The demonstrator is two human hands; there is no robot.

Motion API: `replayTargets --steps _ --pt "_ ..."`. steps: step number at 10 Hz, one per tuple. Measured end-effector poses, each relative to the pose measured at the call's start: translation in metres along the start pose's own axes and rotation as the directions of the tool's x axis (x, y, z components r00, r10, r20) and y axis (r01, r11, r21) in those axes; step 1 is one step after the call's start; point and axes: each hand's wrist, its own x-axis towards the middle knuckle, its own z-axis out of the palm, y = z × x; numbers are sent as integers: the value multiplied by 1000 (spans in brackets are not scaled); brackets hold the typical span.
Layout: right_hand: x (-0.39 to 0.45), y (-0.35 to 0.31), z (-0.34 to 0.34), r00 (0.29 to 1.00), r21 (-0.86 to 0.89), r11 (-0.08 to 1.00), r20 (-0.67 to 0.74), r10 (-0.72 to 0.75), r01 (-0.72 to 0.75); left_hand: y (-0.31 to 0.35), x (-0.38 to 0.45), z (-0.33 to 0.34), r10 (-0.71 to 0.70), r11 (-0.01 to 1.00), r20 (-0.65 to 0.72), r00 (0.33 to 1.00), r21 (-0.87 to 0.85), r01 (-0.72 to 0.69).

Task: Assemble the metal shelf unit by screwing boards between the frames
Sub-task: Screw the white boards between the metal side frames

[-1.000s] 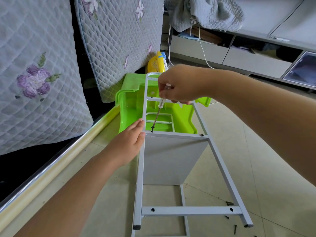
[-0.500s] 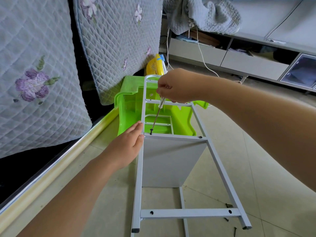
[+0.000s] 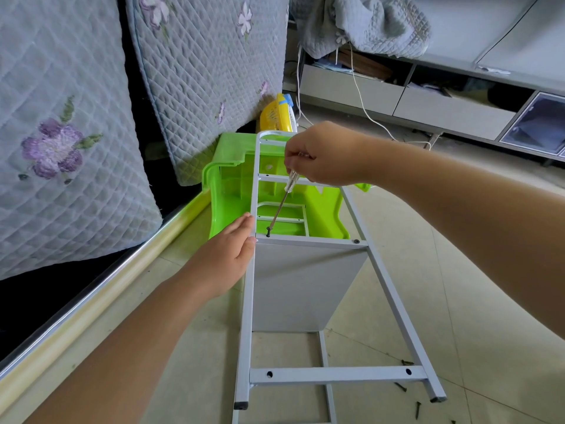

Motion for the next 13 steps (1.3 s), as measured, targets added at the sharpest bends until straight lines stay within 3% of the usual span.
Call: replayTargets --steps 4,7,9,11,13 --pt "4 -8 -2 1000 -81 997 30 -10 12 -1 0 0 3 1000 1 1000 17 -3" --pt "13 -26 -6 990 -312 946 136 -47 88 -2 1 1 7 1000 -11 1000 -4 -7" --pt "8 -23 -7 981 -217 976 193 10 32 -4 0 1 6 1000 -15 1000 -26 -6" --pt "0 -23 -12 989 -316 945 140 -45 88 -3 0 2 4 1000 -10 1000 -25 -5" --pt "4 -25 -4 994 -301 954 104 37 -4 -2 0 1 0 1000 -8 1000 -9 0"
